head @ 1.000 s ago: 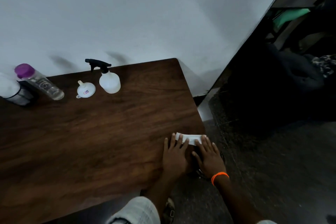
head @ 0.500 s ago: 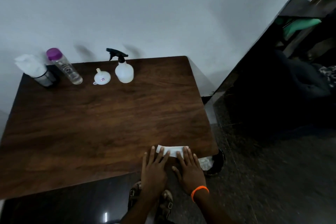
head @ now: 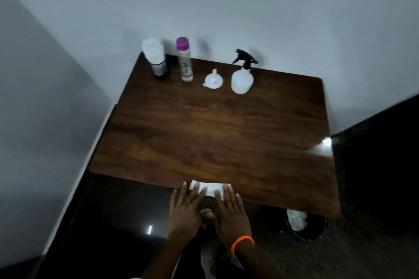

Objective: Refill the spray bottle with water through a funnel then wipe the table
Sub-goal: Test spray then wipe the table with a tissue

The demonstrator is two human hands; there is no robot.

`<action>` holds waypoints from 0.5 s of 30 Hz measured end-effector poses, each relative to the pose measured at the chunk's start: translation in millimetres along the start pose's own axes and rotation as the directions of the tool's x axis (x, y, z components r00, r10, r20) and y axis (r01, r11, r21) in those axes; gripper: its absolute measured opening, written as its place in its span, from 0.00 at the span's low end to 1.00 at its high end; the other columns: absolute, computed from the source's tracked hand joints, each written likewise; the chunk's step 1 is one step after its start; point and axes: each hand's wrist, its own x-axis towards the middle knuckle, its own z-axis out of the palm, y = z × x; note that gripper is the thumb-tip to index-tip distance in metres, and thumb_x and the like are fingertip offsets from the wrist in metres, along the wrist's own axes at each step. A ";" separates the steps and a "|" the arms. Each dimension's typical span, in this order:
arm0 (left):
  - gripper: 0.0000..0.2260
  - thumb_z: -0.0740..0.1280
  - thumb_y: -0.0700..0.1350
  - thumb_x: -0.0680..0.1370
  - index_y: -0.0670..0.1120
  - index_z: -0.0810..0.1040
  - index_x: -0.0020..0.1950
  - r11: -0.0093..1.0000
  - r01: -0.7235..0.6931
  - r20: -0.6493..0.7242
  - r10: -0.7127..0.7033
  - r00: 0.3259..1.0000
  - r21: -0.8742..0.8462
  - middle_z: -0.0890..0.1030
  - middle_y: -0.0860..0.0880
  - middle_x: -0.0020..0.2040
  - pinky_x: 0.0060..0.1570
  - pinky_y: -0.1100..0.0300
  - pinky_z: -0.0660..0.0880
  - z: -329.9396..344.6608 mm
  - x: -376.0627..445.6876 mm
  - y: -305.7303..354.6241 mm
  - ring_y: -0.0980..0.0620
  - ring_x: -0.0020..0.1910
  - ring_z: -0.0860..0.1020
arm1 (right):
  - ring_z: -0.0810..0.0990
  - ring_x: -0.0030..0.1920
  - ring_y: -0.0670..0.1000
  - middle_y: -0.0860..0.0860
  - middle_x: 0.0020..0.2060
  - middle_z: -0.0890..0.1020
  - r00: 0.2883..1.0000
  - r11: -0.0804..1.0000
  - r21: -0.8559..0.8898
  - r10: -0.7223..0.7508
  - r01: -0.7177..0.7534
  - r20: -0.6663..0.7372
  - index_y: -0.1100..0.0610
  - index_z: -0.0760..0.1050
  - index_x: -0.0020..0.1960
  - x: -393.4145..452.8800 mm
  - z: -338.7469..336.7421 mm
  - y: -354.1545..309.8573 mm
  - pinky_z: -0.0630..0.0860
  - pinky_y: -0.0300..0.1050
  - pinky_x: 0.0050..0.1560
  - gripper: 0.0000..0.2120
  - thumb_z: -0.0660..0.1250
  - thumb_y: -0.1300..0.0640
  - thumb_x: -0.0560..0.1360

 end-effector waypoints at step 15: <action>0.30 0.62 0.50 0.73 0.62 0.68 0.77 0.949 0.291 -0.115 -0.305 0.945 -0.119 0.68 0.57 0.77 0.72 0.41 0.59 -30.8 -15.7 -161.1 0.43 0.80 0.61 | 0.57 0.80 0.59 0.60 0.79 0.60 0.959 0.961 -0.033 -0.271 0.274 0.084 0.53 0.62 0.80 115.4 3.8 -141.5 0.52 0.57 0.77 0.32 0.56 0.38 0.80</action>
